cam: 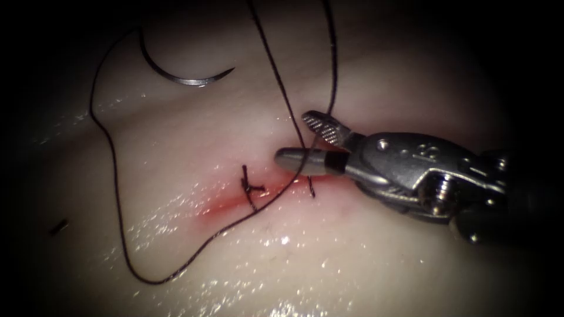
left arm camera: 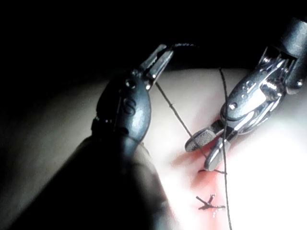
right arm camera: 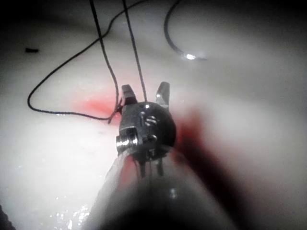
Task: Wound Closure
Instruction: Snip the suture with the right tool while the left holds tension.
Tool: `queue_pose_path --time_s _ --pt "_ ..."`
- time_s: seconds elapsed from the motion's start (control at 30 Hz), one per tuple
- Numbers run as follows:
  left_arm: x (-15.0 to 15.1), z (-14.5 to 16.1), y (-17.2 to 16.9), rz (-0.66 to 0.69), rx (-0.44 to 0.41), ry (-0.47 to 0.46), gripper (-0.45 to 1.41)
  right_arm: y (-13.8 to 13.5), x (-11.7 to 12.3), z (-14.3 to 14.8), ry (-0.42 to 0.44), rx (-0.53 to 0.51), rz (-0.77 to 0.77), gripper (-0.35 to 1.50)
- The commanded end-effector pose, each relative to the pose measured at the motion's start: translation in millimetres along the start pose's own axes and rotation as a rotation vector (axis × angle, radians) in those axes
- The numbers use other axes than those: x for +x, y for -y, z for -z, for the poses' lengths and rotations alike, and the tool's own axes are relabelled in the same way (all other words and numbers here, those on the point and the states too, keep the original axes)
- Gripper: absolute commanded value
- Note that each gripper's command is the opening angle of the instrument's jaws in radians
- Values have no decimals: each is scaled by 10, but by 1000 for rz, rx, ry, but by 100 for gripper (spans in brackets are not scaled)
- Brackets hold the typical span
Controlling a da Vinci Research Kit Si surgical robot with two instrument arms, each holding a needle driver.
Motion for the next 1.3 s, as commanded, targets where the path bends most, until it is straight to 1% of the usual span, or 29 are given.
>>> queue_pose_path --time_s 0.03,0.13,0.2,0.23,0.27,0.3,0.33,0.37,0.43,0.53,0.67,0.7,0.8,0.87,0.97,1.07,1.3 --pt "-1 -6 1 -2 2 -1 -45 9 -6 -16 -6 8 7 51" --pt "2 -9 -2 4 1 1 -45 13 -8 -24 -9 17 13 44" --pt "3 -10 -3 -1 2 0 -45 14 -8 -26 -10 15 19 44" --pt "6 -11 -4 1 1 -1 -45 15 -7 -31 -12 9 35 57" --pt "6 -11 -4 1 1 -1 -45 15 -7 -31 -12 9 35 57" --pt "9 -11 -5 3 1 -3 -45 16 -6 -36 -16 3 40 88" --pt "10 -11 -5 -3 0 -3 -45 17 -5 -38 -16 2 45 93" --pt "11 -11 -5 -2 0 -4 -45 18 -5 -39 -17 1 45 94" --pt "13 -11 -6 -1 0 -5 -45 17 -4 -41 -17 6 45 89" --pt "14 -12 -6 -6 -1 -6 -45 14 -7 -43 -19 4 49 93" --pt "15 -12 -8 -7 -1 -7 -45 10 -13 -46 -23 3 57 93" --pt "15 -12 -8 -7 -4 -5 -45 9 -14 -47 -23 3 58 91" --pt "17 -13 -10 -7 -7 -4 -45 7 -12 -48 -26 2 57 78" --pt "17 -13 -11 -7 -7 -5 -45 7 -12 -49 -26 2 57 78" --pt "18 -14 -11 -7 -7 -5 -45 7 -12 -50 -27 1 57 71" --pt "18 -15 -11 -7 -5 -3 -45 7 -11 -51 -27 0 57 52" --pt "18 -16 -11 -7 -4 -3 -45 9 -12 -54 -28 -4 57 41"
